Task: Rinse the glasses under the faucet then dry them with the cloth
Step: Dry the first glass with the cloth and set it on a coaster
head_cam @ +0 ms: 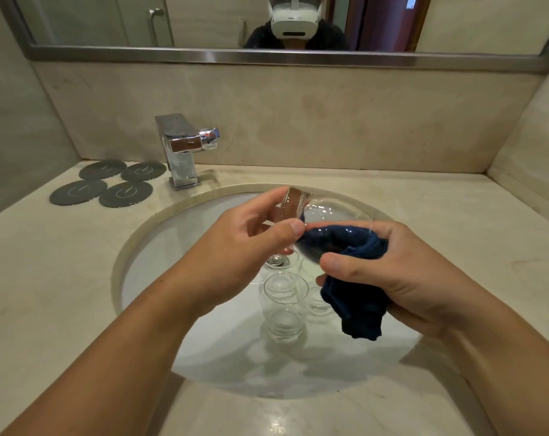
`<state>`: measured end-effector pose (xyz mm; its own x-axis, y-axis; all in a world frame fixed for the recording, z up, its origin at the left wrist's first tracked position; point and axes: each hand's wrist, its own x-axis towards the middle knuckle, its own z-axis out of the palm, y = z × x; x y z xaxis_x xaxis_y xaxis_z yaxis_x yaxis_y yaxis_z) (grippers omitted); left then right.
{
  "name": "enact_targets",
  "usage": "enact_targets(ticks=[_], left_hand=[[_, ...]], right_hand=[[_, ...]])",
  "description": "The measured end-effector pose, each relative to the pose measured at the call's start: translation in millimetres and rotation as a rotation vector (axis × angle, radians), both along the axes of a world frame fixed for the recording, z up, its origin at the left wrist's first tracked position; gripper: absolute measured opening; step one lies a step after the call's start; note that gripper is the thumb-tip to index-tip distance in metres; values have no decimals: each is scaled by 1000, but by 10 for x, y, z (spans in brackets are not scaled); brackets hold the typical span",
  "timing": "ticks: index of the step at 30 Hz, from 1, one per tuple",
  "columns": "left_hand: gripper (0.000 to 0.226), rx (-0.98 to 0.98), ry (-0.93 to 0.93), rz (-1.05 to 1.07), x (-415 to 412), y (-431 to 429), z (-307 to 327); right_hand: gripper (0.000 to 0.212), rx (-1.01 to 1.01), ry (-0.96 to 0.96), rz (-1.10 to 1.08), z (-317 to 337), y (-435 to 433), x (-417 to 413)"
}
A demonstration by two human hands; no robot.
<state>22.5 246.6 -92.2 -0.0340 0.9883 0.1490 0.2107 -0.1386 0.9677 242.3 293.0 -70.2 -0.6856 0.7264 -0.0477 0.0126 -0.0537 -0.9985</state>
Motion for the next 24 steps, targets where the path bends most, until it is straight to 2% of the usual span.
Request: enact_targets(ticks=[4,6,8,11,14,19,21,24], left_hand=[[47,-62,-67,-34,6,-15,11],[53,-130,-132,6,28,-29,29],[60,-132,-101,67,32,-23,22],[52,-69,-46,76,46,-26,16],[38,-21,-85,25,51,-33,30],[57,56,-75,-4,48,-47,30],[54,41,-73,-13,40,-46,27],[45,-58,-122,-28,59,-55,55]], right_hand=[[36,34,-12,-83,42,-25,-6],[35,84,-17,-117,43,-28,-16],[35,145,-38,-141,37,-22,-19],[38,178,-78,-116,54,-31,-22],[47,147,-81,-52,63,-43,-20],[37,11,31,-25,110,-56,7],[33,24,15,-42,119,-64,3],[38,69,-10,-70,108,-65,-10]])
